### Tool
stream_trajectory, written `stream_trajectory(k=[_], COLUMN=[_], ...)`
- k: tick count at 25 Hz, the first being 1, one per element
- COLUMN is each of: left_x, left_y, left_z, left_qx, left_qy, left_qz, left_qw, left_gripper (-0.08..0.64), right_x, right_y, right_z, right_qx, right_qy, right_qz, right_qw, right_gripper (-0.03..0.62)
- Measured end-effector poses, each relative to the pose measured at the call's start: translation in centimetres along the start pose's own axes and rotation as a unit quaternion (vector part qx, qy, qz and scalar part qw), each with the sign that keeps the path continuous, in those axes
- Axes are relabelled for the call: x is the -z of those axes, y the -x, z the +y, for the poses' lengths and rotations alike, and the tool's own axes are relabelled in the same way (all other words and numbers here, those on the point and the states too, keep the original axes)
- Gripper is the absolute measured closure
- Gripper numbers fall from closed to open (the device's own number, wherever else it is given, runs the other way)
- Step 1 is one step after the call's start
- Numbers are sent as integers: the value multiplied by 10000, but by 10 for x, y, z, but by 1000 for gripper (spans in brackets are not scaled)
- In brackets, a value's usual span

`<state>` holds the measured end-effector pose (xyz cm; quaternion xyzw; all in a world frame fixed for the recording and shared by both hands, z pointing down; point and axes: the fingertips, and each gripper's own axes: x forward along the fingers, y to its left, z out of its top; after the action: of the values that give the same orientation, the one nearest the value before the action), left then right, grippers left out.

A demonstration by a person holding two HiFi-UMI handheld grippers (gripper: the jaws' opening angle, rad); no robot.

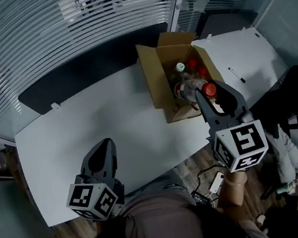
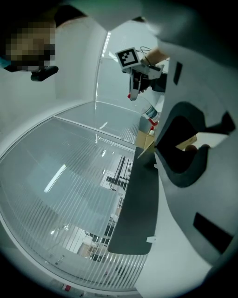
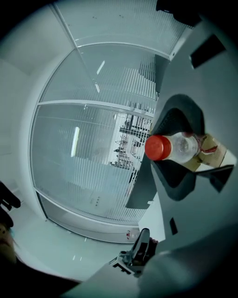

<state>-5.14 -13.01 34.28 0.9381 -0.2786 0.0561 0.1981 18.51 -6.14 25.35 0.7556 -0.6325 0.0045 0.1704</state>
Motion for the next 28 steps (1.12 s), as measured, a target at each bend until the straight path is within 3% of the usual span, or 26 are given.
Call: stream_trajectory(k=[11,20,28], left_x=[3,16,15], left_y=[31,53,71], left_z=[9,12,17], left_qx=[367,532,274], left_qy=[-110,-176,-117], left_qz=[6,-85,-64], left_qw=[9993,9984,9995], left_gripper=[552,552,552], right_x=[-10,2,8], right_y=[41,63,58], right_z=[37,61,81], right_qx=[387,423,171], right_qy=[-24,-12,-17], right_qz=[26,59,124], right_qw=[9992,9991,9998], right_gripper=[419,419,419])
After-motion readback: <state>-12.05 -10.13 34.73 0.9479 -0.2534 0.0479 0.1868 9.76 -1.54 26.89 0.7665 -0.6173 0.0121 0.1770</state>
